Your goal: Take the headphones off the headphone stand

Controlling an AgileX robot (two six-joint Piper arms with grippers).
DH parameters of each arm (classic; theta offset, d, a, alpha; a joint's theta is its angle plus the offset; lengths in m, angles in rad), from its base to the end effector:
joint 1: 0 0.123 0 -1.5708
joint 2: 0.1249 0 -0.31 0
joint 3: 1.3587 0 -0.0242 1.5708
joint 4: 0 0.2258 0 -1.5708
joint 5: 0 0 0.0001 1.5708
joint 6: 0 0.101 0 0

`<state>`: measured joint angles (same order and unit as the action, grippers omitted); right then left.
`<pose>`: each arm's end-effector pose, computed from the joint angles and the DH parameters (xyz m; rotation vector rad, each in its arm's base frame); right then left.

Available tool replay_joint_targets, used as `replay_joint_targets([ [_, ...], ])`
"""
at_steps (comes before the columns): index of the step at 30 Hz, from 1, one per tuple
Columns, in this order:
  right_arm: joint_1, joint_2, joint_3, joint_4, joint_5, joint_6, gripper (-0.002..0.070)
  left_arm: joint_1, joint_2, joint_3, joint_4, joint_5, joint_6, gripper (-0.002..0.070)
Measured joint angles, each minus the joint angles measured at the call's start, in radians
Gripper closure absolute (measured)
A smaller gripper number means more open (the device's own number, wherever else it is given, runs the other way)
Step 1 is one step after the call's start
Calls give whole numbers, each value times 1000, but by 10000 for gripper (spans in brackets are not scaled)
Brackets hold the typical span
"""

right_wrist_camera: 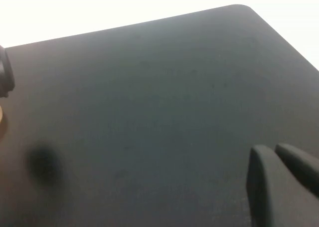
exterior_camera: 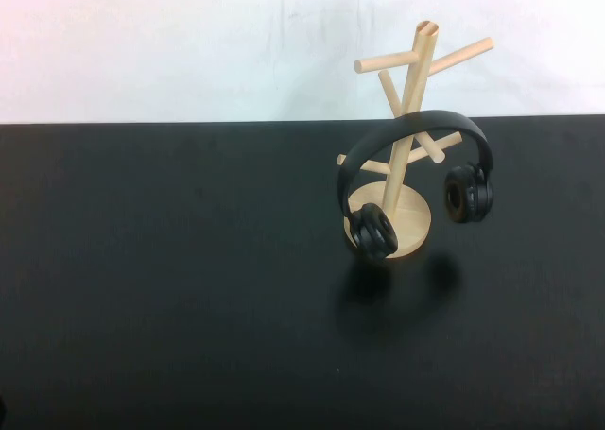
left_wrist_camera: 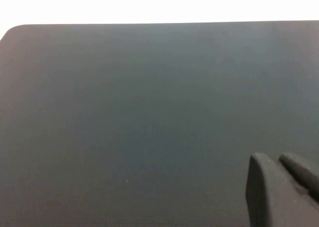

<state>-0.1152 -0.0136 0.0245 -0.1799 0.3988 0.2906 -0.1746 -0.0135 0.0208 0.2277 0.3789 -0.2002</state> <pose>0.0100 -0.0082 0.1673 0.2728 1.8673 -0.0592 0.0128 0.0063 0.1707 0.1154 1.8564 -0.0351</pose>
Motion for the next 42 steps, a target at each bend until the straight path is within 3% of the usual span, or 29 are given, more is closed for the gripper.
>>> replay_joint_targets([
  [30,0,0,0,0,-32,0,685,0,0,0,0,0,0,673],
  [37,0,0,4,0,-212,0,685,0,0,0,0,0,0,673],
  [42,0,0,6,-4,-487,0,685,0,0,0,0,0,0,673],
])
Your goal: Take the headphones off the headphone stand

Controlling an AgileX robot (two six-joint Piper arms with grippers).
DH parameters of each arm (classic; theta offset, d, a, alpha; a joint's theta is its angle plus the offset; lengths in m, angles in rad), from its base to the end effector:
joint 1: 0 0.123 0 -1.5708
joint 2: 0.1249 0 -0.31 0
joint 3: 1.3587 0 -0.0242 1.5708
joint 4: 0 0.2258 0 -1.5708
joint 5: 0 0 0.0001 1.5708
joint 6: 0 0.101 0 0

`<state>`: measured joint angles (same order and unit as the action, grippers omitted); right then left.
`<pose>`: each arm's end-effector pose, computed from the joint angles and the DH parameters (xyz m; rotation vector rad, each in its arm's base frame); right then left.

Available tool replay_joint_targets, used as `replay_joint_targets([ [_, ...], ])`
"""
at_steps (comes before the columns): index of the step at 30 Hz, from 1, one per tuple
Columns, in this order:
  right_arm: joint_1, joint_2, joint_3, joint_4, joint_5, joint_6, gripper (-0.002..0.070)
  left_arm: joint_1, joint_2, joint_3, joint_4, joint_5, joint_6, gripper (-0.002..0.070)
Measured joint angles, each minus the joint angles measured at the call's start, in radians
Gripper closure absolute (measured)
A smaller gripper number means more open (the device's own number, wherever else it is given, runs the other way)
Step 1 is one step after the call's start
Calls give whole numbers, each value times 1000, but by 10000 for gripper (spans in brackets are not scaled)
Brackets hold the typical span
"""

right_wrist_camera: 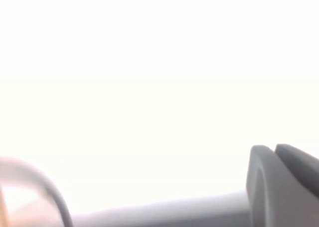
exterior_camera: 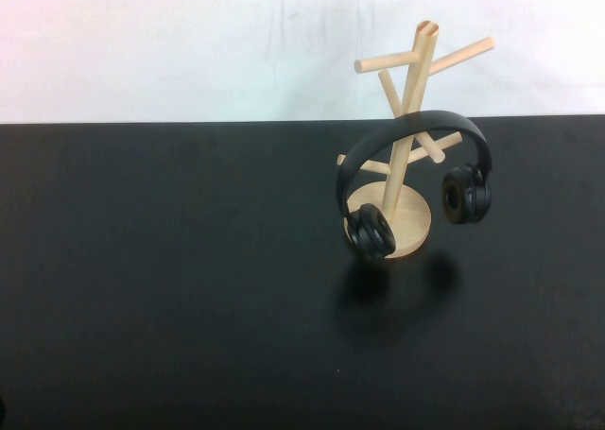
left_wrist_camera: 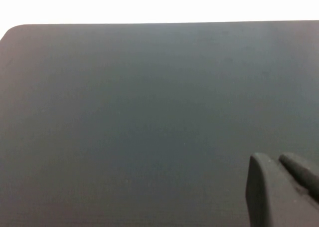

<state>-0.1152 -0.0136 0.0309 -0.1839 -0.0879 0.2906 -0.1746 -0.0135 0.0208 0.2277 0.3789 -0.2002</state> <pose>0.0153 -0.0002 0.2130 0.1439 1.4072 0.0049 0.0128 0.0063 0.1707 0.1154 1.8564 -0.0351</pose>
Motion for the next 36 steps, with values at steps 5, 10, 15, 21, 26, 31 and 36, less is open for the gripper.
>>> replay_joint_targets([
  [5,0,0,0,-4,-367,0,685,0,0,0,0,0,0,673],
  [10,0,0,0,-7,-523,0,685,0,0,0,0,0,0,673],
  [15,0,0,0,19,-568,0,685,0,0,0,0,0,0,673],
  [21,1,-22,-92,219,-906,-2,685,0,0,0,0,0,0,673],
  [26,0,-1,-204,226,-757,2,685,0,0,0,0,0,0,673],
  [31,0,32,-547,230,-320,-4,685,0,0,0,0,0,0,673],
  [36,0,223,-749,226,6,-30,685,0,0,0,0,0,0,673],
])
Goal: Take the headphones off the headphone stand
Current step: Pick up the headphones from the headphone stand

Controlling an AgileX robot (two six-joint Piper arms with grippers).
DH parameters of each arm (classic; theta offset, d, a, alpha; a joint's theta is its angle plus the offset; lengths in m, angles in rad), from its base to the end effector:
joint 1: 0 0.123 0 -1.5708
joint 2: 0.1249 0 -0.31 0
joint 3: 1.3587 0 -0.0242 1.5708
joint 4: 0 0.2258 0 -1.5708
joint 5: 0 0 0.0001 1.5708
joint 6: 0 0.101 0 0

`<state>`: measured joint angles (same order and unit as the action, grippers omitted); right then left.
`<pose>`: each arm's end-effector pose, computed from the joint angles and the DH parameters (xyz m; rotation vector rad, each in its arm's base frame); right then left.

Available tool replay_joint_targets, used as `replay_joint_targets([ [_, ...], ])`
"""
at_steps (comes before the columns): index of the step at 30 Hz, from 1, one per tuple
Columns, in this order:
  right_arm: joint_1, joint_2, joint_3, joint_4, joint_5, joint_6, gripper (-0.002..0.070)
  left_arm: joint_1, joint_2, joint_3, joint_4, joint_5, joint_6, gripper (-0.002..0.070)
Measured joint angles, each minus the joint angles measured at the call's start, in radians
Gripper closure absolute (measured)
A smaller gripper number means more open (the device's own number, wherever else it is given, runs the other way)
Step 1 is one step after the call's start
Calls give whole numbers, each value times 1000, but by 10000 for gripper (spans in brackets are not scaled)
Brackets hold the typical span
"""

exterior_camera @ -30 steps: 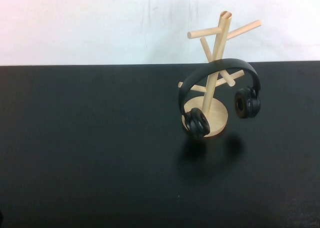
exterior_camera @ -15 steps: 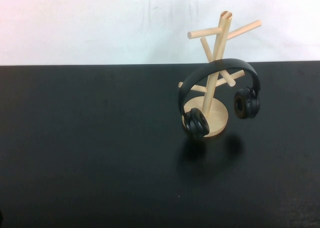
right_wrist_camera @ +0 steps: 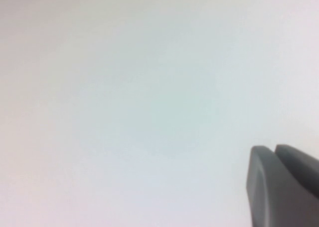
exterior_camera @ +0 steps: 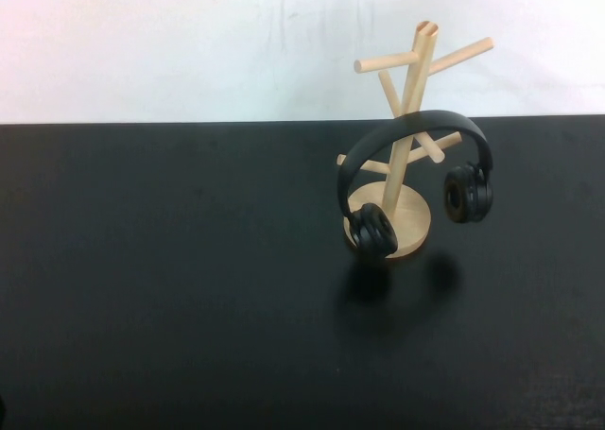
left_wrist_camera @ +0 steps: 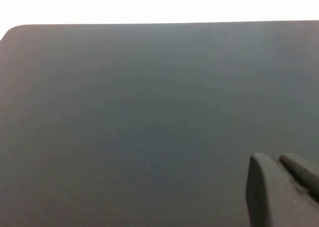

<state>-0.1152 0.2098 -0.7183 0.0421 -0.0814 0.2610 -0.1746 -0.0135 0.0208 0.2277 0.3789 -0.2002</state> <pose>-0.0405 0.0043 0.4348 0.1889 0.8748 0.1735 0.0128 0.0063 0.1707 0.1154 1.8564 -0.0351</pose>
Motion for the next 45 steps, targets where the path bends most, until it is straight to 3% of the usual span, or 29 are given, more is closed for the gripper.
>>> replay_joint_targets([
  [8,0,298,20,-2,232,-94,685,0,0,0,0,0,0,673],
  [12,1,522,63,64,229,-132,685,0,0,0,0,0,0,673],
  [18,8,649,93,135,358,-131,685,0,0,0,0,0,0,673],
  [22,85,763,93,203,370,-225,685,0,0,0,0,0,0,673],
  [29,303,906,93,219,322,-607,676,0,0,0,1,0,0,673],
  [32,394,938,93,219,246,-771,603,0,0,0,1,0,0,673],
  [39,520,997,93,219,-60,-969,237,0,0,0,1,0,0,673],
  [45,550,1128,93,215,-278,-1089,210,0,0,0,1,0,0,673],
])
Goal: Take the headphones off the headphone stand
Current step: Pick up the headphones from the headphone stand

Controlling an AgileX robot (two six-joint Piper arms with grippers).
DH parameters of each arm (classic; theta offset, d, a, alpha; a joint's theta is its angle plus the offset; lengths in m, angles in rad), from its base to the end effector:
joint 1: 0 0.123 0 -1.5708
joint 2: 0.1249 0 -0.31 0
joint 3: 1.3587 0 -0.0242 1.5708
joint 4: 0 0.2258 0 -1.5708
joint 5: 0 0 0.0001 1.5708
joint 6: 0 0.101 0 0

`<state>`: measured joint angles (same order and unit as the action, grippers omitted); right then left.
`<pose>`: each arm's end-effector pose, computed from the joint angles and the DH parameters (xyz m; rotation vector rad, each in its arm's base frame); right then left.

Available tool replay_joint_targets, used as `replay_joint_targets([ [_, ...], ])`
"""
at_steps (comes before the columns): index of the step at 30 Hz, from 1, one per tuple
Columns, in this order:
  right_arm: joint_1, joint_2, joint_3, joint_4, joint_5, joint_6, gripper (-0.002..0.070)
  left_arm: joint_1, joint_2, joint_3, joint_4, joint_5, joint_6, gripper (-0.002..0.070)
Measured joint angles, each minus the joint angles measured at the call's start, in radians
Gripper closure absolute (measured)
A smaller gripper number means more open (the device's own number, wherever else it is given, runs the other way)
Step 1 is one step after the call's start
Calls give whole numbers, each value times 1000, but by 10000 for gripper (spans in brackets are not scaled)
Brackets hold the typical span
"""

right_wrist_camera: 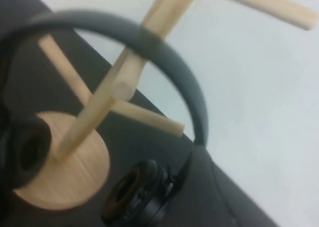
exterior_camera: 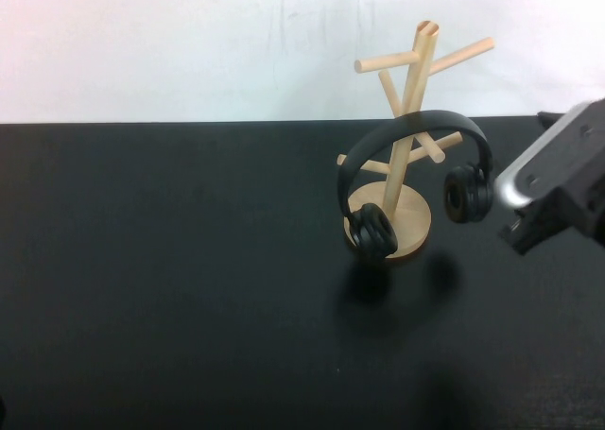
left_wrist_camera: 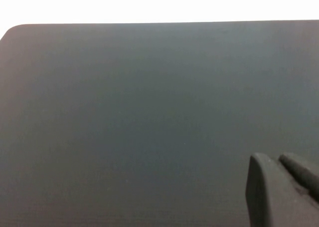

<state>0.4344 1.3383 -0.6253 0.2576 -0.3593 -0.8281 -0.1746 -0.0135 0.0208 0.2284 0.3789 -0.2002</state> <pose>0.2402 0.1015 0.2909 -0.8491 1.6450 -0.1888 0.0128 0.0064 0.1707 0.1158 1.8563 -0.0344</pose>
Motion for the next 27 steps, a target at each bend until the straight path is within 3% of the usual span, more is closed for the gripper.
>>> replay_joint_targets([
  [7,9,136,0,-61,-147,-133,210,0,0,0,0,0,0,673],
  [18,9,250,-2,-82,-296,-142,211,0,0,0,0,0,0,673],
  [27,9,310,-122,-82,-288,-105,211,0,0,0,0,0,0,673],
])
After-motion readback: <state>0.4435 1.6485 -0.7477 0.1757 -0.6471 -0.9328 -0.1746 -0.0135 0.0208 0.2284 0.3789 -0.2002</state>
